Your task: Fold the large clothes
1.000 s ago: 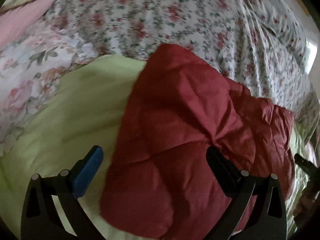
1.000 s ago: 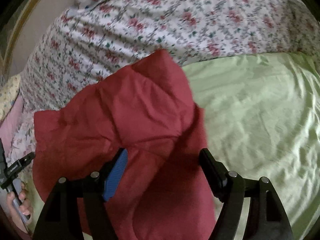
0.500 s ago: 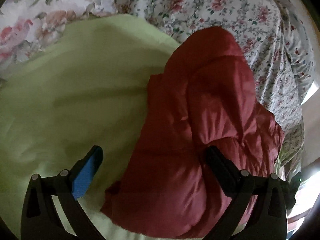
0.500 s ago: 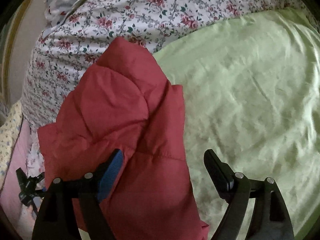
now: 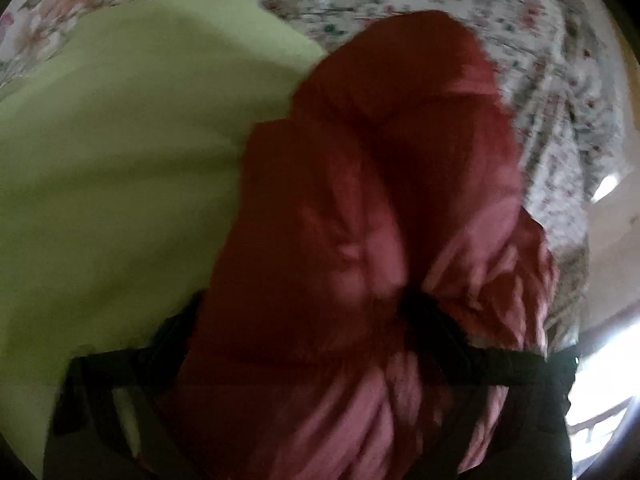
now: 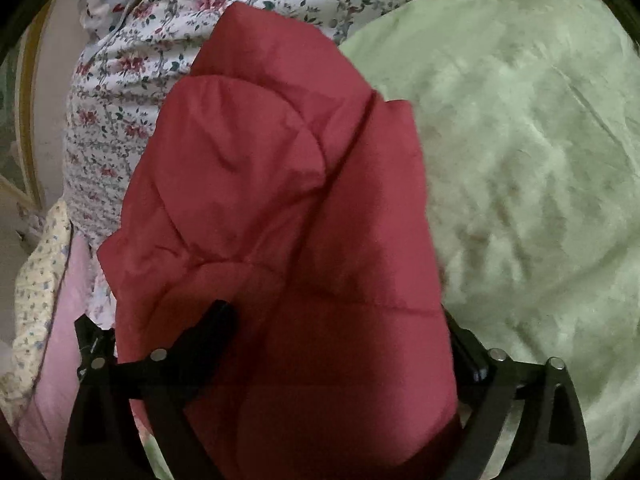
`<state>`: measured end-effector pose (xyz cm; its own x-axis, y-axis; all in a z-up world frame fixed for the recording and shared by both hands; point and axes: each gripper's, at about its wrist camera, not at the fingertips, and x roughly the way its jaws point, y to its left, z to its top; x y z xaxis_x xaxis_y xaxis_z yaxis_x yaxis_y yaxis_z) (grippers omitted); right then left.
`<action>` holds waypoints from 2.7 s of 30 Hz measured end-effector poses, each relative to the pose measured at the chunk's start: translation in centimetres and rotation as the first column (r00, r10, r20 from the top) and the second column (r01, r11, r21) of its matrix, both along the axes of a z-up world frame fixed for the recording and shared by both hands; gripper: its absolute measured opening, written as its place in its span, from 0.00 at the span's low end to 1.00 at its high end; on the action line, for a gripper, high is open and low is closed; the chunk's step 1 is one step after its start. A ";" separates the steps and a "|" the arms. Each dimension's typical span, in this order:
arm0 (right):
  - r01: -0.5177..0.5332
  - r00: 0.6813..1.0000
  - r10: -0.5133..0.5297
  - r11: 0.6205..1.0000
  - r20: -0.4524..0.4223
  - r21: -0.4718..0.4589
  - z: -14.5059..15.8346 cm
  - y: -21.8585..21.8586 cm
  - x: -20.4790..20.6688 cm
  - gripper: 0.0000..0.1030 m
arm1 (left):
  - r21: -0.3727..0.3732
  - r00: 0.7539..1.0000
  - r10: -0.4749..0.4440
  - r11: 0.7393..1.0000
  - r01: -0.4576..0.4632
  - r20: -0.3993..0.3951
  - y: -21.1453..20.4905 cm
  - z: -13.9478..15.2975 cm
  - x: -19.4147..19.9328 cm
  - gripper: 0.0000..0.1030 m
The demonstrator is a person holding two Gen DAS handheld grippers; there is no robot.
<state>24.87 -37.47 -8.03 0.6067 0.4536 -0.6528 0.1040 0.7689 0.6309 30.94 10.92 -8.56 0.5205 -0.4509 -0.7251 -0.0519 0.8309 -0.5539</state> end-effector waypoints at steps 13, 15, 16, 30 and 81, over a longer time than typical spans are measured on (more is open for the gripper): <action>-0.034 0.998 0.038 0.997 0.052 -0.074 3.9 1.8 -3.3 0.35 | 0.112 0.997 -0.008 0.994 -0.001 0.075 -1.3 5.2 -4.9 0.33; -0.042 0.997 0.046 0.997 0.058 -0.064 4.8 2.3 -4.7 0.34 | 0.107 0.997 -0.009 0.994 0.000 0.082 -0.7 5.7 -6.9 0.32; -0.044 0.996 0.048 0.997 0.074 -0.057 5.2 2.4 -5.4 0.34 | 0.103 0.996 -0.010 0.995 0.001 0.085 -0.5 6.0 -7.8 0.31; -0.052 0.995 0.049 0.998 0.088 0.032 4.7 3.8 -16.7 0.33 | 0.063 0.997 -0.040 0.997 0.036 0.066 3.1 6.7 -19.2 0.31; 0.004 0.998 0.020 0.926 0.059 -0.378 6.3 7.0 -12.4 0.59 | 0.435 0.984 -0.129 0.898 0.063 0.125 -1.0 6.8 -16.4 0.27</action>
